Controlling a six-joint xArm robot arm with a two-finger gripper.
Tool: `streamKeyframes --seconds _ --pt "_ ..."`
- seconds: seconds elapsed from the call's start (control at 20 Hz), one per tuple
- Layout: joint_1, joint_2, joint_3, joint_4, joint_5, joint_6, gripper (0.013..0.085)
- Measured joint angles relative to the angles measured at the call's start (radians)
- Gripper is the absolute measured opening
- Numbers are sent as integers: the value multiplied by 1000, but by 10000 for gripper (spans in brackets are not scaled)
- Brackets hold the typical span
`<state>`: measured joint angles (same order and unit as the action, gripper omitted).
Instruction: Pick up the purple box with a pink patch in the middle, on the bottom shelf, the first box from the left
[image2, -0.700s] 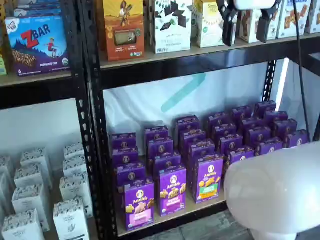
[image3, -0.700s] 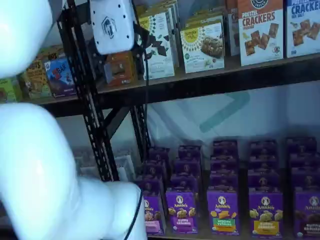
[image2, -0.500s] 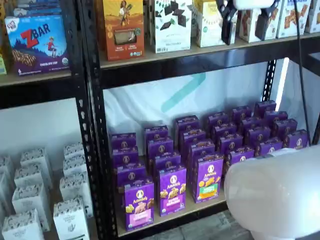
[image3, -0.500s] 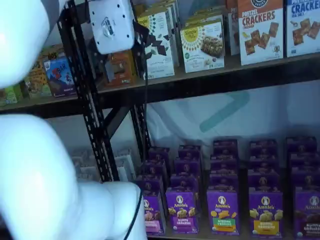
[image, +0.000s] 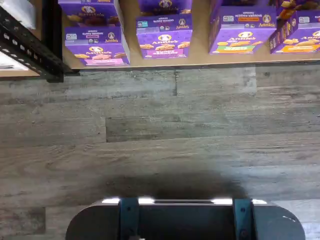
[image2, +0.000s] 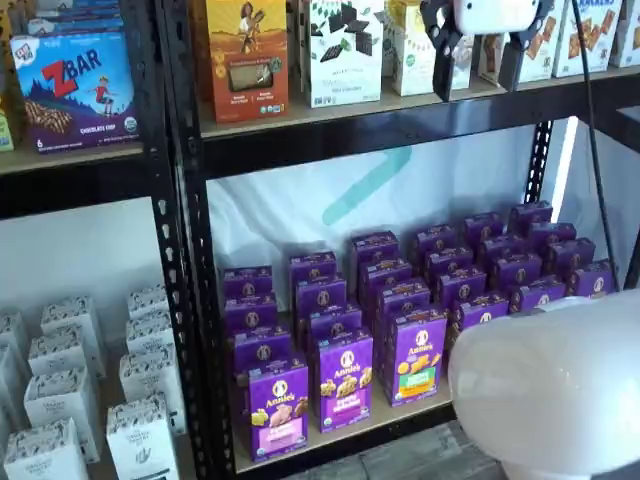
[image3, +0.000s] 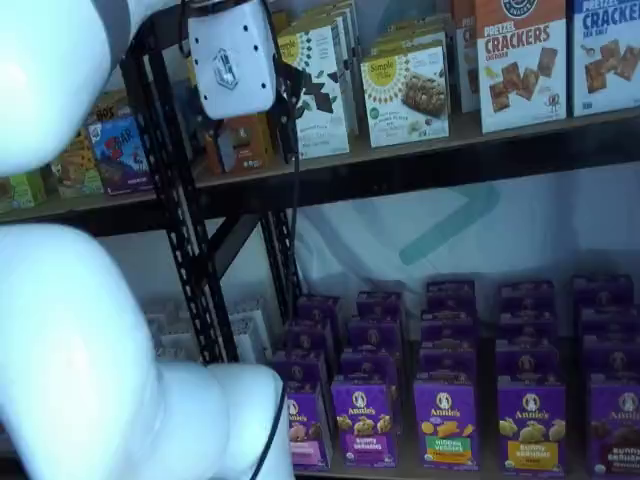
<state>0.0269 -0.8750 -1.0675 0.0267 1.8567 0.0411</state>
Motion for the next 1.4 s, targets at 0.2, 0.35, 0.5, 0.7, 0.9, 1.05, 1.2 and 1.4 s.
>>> streamKeyframes --seconds 0.2,0.35,0.5,0.7,0.9,1.05,1.2,1.4 --pt "23 8 42 -6 -52 20 850" --pt "36 19 86 4 -95 35 850" --pt "56 26 140 10 -152 54 850" --pt "67 24 213 28 -236 65 850" --pt "76 33 283 41 -308 71 850" --pt "95 46 331 29 -365 87 850" --pt "118 62 376 14 -424 109 850" --pt "146 84 438 2 -513 137 850"
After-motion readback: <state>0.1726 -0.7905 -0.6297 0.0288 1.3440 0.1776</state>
